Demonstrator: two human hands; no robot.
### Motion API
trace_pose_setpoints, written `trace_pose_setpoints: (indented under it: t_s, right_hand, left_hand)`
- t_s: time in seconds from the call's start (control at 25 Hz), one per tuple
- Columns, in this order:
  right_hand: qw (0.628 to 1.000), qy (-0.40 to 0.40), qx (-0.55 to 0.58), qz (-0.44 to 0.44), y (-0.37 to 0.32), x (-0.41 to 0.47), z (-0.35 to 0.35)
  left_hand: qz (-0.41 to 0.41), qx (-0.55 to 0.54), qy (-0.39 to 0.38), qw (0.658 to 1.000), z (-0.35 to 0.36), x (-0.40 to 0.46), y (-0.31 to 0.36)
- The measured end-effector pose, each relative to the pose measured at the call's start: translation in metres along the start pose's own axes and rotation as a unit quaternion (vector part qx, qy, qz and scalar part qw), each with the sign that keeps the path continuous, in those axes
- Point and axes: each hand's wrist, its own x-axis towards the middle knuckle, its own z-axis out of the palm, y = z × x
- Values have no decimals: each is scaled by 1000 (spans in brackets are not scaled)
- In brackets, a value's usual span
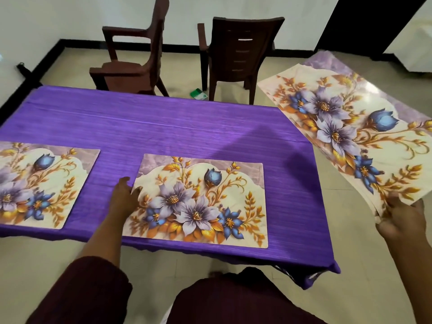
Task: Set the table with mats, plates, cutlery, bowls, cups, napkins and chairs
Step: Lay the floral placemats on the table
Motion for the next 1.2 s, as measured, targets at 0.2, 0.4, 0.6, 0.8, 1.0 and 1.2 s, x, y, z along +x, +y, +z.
trace_pose_setpoints:
  t_s: [0.2, 0.4, 0.6, 0.8, 1.0, 1.2]
  right_hand:
    - [999, -19, -28, -6, 9, 1, 22]
    - [999, -37, -39, 2, 16, -4, 43]
    - [996, -55, -71, 0, 19, -19, 61]
    - [995, -60, -77, -2, 22, -31, 80]
    - [995, -60, -79, -4, 20, -37, 92]
    - [994, -67, -90, 4, 27, -48, 102]
  left_hand:
    - [4, 121, 5, 993, 39, -64, 37]
    - [4, 230, -139, 963, 85, -134, 64]
    - [17, 231, -155, 960, 87, -125, 40]
    - [29, 236, -150, 960, 83, -118, 34]
    - [33, 241, -148, 959, 84, -117, 30]
    - [45, 253, -140, 956, 83, -120, 29]
